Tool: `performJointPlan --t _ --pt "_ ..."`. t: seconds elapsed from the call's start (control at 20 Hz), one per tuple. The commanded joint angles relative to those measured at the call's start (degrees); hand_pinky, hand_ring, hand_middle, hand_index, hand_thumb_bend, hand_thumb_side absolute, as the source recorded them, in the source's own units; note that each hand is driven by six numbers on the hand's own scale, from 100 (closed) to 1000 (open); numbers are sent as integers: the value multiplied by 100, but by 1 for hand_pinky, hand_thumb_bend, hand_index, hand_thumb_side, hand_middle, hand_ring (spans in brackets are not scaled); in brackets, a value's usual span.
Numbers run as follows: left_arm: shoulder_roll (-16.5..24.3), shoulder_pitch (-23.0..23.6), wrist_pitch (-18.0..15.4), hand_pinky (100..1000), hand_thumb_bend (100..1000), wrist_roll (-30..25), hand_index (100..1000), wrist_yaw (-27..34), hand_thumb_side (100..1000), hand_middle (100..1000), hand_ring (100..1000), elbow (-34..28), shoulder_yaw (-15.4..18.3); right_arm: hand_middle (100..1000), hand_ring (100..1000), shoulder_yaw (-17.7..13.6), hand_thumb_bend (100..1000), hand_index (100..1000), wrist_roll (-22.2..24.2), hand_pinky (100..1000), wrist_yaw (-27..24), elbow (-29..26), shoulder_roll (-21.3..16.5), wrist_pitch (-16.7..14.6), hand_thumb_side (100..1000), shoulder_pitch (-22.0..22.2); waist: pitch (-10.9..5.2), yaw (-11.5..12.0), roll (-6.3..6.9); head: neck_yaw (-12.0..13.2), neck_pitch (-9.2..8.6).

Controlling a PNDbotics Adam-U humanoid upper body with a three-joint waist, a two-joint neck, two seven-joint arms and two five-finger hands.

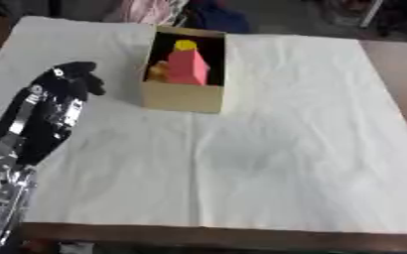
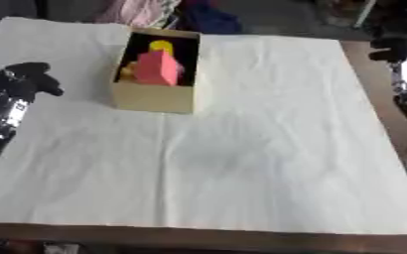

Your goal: Pick up objects on the table and place them in the box.

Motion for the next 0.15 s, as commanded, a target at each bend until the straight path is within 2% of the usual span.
performJointPlan --t 0.05,0.15 --pt "-19 -1 -64 853 100 99 810 0 655 619 654 -53 37 728 684 10 100 990 66 645 -194 -320 175 24 524 205 -74 -45 119 168 32" --pt "-51 22 -103 853 100 130 808 10 656 619 654 -37 23 720 677 16 100 983 123 641 -238 -405 285 52 523 390 -66 -94 148 239 32"
